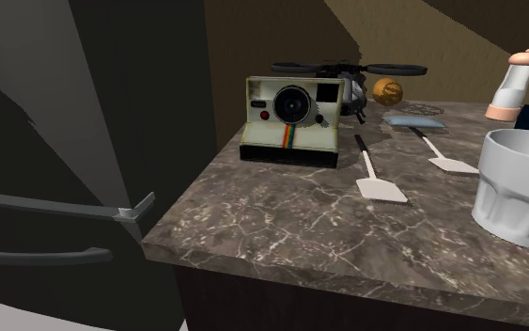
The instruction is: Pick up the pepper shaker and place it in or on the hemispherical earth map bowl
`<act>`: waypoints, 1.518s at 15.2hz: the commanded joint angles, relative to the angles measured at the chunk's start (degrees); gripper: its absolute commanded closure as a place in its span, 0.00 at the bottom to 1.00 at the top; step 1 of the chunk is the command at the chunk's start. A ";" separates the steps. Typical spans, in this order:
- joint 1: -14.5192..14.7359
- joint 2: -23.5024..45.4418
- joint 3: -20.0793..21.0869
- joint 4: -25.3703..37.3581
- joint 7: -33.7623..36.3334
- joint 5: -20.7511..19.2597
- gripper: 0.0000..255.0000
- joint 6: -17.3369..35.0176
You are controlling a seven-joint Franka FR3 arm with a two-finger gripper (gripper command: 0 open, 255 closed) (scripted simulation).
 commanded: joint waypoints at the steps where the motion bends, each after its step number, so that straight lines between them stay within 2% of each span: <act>1: -0.22 -1.06 0.39 -2.41 0.60 -0.61 1.00 1.49; 11: -1.16 -4.07 0.67 -12.49 2.44 -2.49 1.00 8.87; 18: -1.16 -4.07 0.67 -12.49 2.44 -2.49 1.00 8.87; 19: -1.16 -4.07 0.67 -12.49 2.44 -2.49 0.00 8.87; 23: -1.16 -4.07 0.67 -12.49 2.44 -2.49 0.00 8.87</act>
